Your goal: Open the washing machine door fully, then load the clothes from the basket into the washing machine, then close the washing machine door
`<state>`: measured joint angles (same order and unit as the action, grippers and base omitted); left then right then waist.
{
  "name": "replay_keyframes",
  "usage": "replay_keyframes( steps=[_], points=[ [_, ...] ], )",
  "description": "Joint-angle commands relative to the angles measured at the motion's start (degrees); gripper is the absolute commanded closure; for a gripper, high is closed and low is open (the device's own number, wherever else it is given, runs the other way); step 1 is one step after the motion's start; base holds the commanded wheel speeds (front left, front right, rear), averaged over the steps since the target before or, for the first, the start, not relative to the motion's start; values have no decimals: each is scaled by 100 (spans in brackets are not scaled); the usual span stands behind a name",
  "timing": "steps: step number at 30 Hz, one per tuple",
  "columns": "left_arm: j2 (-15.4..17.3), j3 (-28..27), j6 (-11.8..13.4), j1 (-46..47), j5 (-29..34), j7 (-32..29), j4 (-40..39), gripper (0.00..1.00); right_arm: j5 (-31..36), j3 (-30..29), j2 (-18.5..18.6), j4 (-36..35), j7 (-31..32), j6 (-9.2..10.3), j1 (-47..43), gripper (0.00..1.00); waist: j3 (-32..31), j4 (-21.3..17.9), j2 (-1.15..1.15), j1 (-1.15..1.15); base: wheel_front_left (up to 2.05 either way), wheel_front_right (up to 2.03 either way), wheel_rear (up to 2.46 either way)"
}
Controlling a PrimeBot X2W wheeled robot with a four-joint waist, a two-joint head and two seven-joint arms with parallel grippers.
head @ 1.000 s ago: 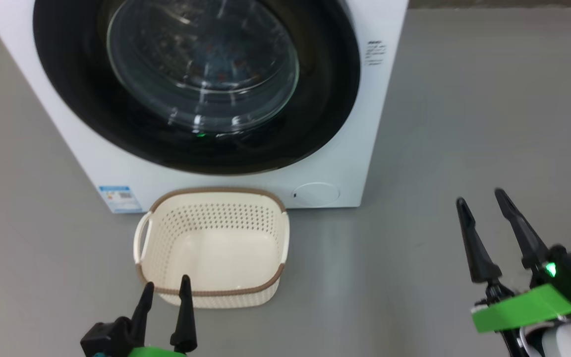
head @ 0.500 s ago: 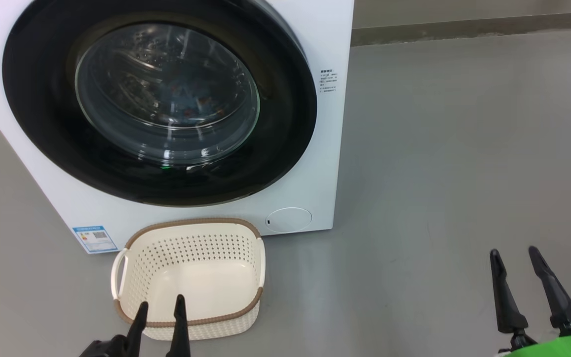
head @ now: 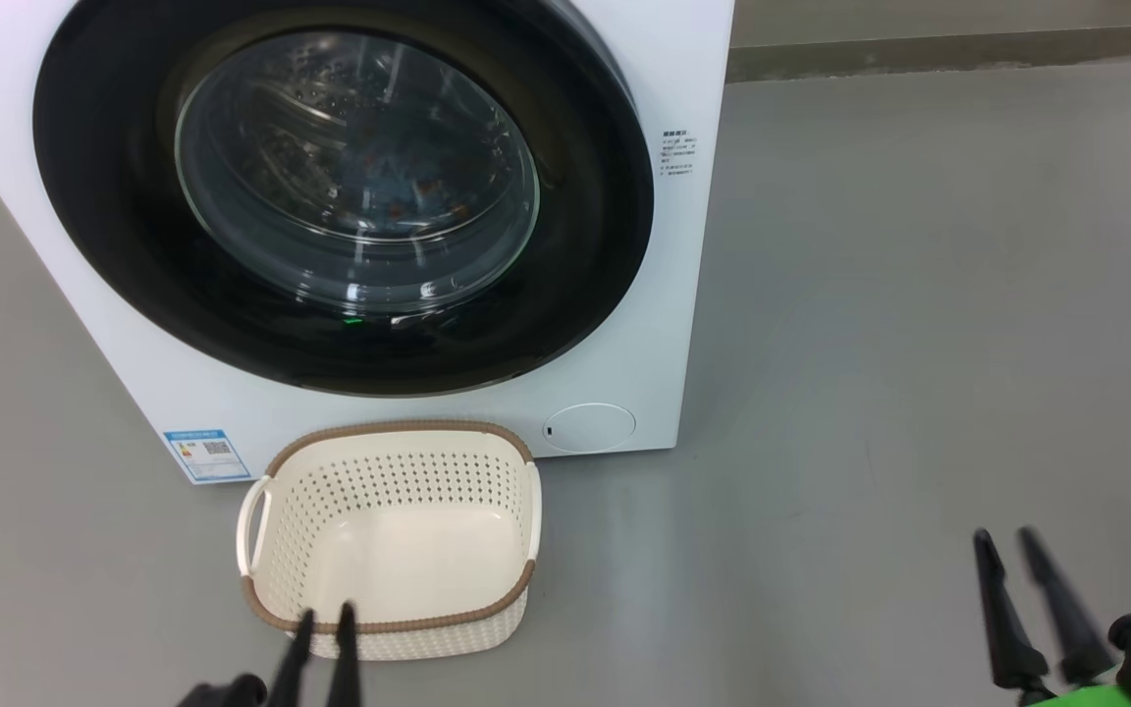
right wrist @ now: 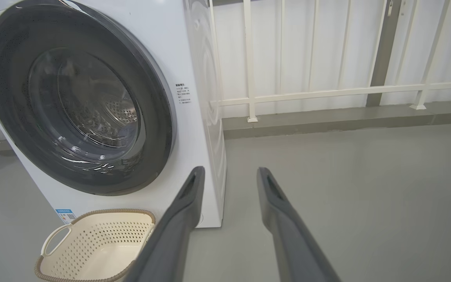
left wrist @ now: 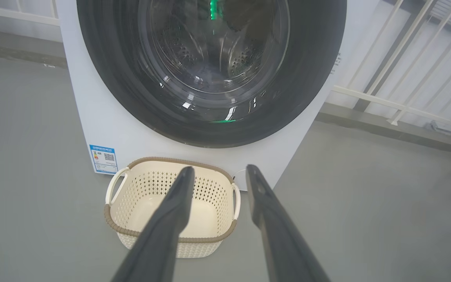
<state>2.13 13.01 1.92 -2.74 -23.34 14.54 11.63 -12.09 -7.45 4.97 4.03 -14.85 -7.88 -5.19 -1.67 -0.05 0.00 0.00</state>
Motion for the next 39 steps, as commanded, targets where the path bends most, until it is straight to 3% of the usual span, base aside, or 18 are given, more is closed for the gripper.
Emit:
replay_keyframes(
  steps=[1, 9, 15, 39],
  points=[
    [-3, 1, -3, -10, -16, -4, 25, 100, -16, 0, -10, 39, 13, 0, 1, 100, 0, 0, 0, 0, 0, 0, 0],
    [10, -78, -51, -17, -412, -101, 95, 100, -454, 2, -45, 180, 143, 2, 28, 100, -3, 0, 0, 13, 0, 0, 0],
    [24, -141, -89, 25, -700, -173, 109, 100, -774, 8, -52, 217, 225, 4, 75, 100, 16, 1, 0, 1, 0, 0, 0],
    [79, -465, -271, 214, -2062, -534, 148, 100, -2308, 28, -85, 383, 627, 11, 302, 100, 53, 2, 0, 0, 0, 0, 0]
  ],
)
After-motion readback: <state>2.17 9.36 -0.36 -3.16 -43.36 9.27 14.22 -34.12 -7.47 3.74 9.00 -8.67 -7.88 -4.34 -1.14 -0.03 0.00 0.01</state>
